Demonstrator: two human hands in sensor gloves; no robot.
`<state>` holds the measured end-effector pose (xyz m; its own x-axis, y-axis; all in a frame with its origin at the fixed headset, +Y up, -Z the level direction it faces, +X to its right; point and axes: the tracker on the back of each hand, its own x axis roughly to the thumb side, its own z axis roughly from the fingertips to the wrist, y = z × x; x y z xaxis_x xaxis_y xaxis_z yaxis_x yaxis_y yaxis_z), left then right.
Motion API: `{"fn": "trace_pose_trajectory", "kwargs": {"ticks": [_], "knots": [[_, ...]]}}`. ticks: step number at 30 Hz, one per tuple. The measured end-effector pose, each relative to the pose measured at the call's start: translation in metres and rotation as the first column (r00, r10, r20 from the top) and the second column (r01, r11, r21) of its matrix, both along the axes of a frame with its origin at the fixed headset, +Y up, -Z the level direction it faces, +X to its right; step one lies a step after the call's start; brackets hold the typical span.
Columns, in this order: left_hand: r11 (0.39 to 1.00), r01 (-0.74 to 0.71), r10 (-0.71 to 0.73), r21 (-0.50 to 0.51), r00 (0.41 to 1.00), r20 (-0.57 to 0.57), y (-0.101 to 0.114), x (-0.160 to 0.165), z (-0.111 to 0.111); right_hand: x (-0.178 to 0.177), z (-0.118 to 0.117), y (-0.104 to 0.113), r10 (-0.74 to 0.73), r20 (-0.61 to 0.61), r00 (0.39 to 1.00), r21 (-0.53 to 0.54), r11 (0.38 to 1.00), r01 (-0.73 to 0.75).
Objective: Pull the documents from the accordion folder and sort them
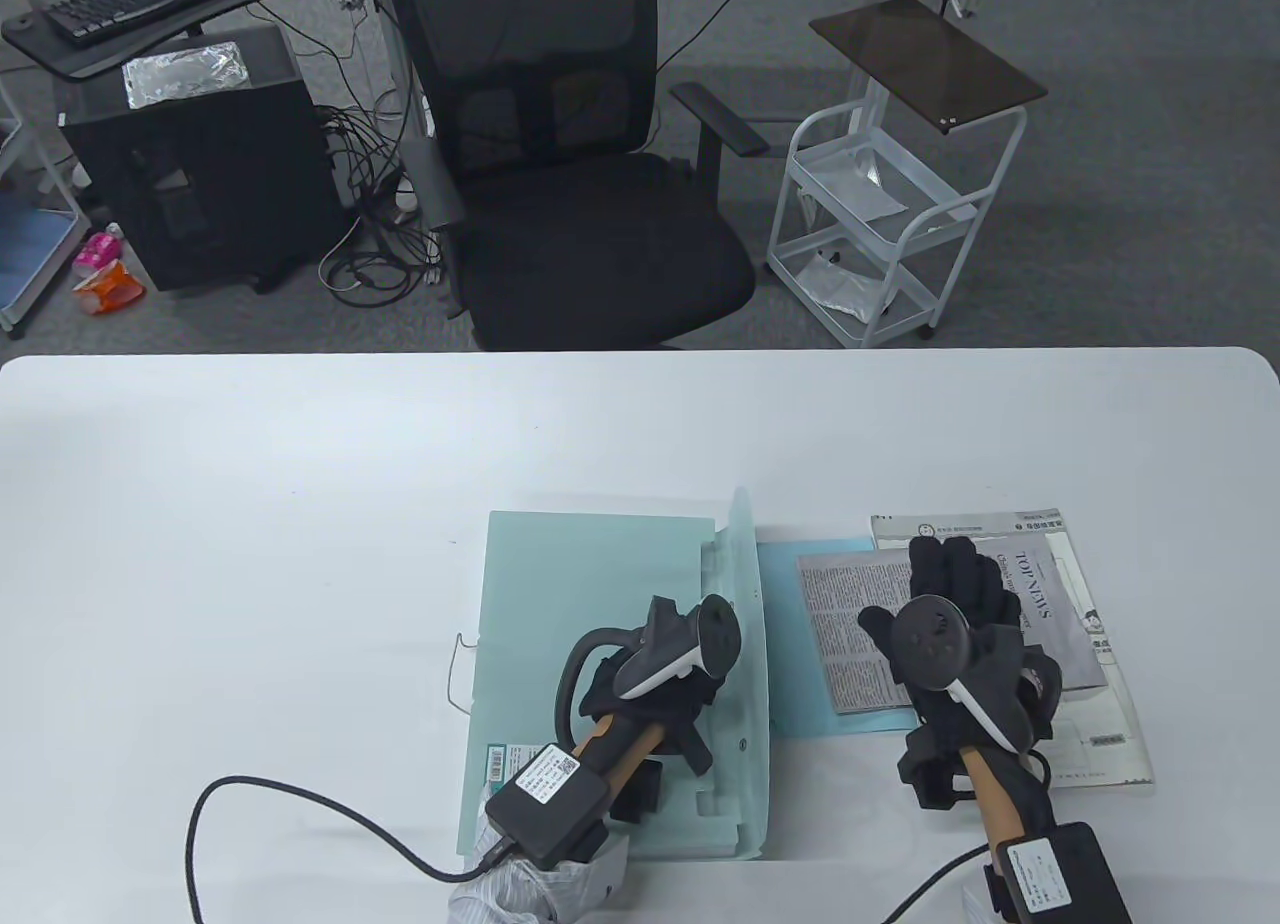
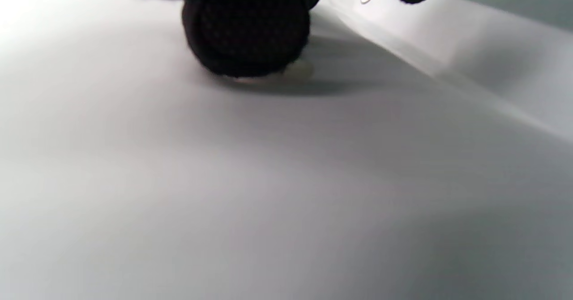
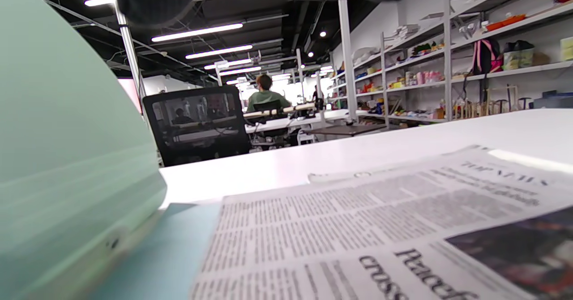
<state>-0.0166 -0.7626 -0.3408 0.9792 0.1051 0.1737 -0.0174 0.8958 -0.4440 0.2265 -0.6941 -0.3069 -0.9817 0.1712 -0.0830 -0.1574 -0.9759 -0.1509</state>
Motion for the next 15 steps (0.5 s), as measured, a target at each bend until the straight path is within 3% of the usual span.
{"fn": "trace_pose_trajectory", "kwargs": {"ticks": [7,10,15], "knots": [[0.962,-0.215,0.218,0.168,0.976,0.003,0.055,-0.04,0.013,-0.002,0.0,-0.001,0.013,0.0,1.0,-0.015,1.0,-0.013],[0.964,-0.179,0.178,0.198,0.984,0.022,0.065,-0.064,0.022,-0.003,0.0,-0.002,0.025,0.0,1.0,-0.019,0.999,-0.025],[0.993,0.038,-0.044,0.113,0.998,0.048,0.05,-0.1,0.033,-0.007,-0.001,-0.007,0.055,-0.008,0.998,-0.04,0.998,-0.055]]}}
